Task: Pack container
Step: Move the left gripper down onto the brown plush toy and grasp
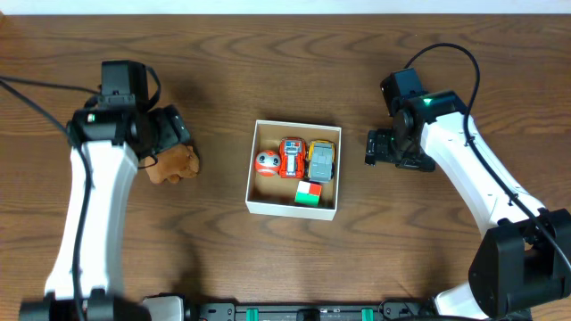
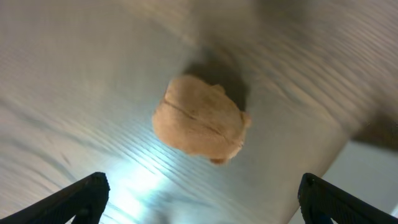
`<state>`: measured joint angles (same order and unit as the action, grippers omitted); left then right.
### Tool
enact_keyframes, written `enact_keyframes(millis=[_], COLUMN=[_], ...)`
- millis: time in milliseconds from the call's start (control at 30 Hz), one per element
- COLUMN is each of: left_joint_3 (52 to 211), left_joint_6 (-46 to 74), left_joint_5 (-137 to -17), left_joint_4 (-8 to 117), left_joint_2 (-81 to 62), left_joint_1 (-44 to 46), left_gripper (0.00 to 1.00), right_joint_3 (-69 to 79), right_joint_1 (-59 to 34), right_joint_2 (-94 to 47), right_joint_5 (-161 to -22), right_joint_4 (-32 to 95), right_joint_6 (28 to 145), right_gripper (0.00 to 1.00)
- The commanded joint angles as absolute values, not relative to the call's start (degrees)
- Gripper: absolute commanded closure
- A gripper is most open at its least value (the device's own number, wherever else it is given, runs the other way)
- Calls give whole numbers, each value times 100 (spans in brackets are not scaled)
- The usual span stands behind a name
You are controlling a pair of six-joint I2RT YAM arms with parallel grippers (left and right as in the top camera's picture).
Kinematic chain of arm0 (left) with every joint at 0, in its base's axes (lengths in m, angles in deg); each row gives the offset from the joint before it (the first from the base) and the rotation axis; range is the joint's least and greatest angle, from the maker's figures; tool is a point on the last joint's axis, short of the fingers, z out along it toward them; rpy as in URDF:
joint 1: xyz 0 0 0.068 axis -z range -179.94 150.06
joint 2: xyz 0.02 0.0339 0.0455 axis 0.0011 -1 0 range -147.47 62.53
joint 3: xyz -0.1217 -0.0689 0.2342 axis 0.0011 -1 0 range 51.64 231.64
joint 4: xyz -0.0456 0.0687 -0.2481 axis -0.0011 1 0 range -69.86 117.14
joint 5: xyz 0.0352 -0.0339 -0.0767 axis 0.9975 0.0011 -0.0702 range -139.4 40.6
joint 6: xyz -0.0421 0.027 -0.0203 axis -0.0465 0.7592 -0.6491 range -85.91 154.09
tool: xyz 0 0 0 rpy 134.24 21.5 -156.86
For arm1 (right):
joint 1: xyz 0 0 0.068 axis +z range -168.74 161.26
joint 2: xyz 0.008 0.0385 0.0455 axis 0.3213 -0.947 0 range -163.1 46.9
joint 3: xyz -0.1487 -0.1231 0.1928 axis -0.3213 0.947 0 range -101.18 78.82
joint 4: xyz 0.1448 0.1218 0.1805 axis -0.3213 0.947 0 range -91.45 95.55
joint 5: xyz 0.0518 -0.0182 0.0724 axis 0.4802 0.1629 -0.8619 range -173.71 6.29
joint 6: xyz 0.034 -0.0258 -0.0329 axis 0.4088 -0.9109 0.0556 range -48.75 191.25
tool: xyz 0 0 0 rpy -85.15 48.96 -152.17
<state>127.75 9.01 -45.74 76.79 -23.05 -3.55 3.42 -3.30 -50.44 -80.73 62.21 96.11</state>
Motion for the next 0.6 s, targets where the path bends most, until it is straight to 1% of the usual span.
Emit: enact_keyframes(millis=[0,67,167,300,567], left_joint_3=[12826,12826,12826,12826,12826], left_joint_6=[-1407,-2167,-2943,-3628,-3807], left_joint_5=[-4994,-5245,-5302,-5306,-5302], left_joint_4=[7711,7698,7683,7622,6949], left_joint_2=[-2790,-3092,-3457,-3826,-4200], left_joint_1=[-508,-539,-539,-541,-578], left_gripper=[2,2,2,2,2], right_joint_3=[358,358,358,358,358], right_joint_1=[-378,-378,-378,-378,-378], right_joint_2=[-5053,-5053,-5053,-5053,-5053], right_joint_5=[-8053,-8053,-8053,-8053,-8051], right_joint_4=[6241,6243,6247,6262,6391], right_joint_6=[9515,9513,9513,9489,9421], right_gripper=[14,14,14,14,14])
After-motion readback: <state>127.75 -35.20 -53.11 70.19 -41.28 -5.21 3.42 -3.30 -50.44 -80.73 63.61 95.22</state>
